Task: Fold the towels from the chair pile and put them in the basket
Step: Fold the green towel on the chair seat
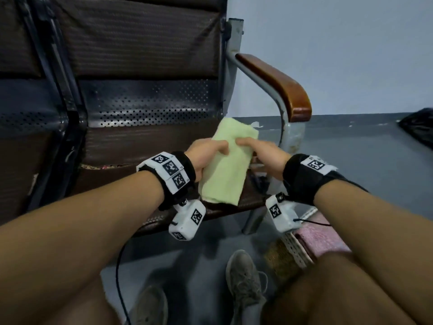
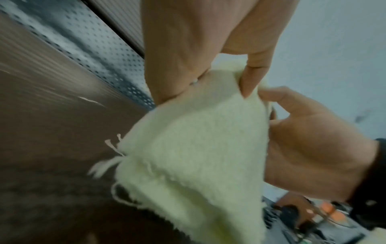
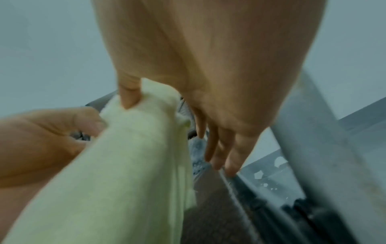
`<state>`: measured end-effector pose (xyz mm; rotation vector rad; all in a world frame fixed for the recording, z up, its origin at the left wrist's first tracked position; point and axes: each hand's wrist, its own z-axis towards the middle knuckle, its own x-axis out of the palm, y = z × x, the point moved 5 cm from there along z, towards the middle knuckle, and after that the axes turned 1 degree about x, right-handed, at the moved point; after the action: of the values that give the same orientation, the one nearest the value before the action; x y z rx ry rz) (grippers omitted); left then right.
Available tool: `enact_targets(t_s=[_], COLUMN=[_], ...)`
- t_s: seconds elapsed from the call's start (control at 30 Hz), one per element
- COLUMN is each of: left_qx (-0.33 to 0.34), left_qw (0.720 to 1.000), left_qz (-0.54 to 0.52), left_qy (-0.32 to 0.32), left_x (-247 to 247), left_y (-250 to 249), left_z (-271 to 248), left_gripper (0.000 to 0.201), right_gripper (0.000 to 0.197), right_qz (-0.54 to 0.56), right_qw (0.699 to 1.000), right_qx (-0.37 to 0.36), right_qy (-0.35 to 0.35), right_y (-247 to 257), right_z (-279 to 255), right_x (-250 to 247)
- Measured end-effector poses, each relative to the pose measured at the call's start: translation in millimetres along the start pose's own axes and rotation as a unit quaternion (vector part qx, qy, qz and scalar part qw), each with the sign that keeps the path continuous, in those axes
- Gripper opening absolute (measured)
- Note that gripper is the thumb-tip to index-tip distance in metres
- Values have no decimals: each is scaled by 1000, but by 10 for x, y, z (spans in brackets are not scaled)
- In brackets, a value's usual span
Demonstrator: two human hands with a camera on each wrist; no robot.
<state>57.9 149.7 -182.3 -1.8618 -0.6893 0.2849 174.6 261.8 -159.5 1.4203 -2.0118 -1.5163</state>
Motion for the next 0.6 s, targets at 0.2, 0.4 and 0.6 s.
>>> enact_targets(t_s=[0.2,0.4,0.6], left_qx=[36,-6,-84], left_qw=[978,960,888], left_qz=[8,39,222], left_qy=[206,276,394], left_x=[883,2042,3265], left_y=[-149,282,1383], left_z=[-193,-254,-259], left_gripper=[39,37,40], right_gripper=[43,32,34], right_qz=[125,184,253], right_qw=[991,974,928], right_qx=[-35,16,135], right_qy=[-34,-130,-236], right_y=[-79,-884,-2424], right_z=[-468,-987,-1612], right_x=[-641,-1469,-2317])
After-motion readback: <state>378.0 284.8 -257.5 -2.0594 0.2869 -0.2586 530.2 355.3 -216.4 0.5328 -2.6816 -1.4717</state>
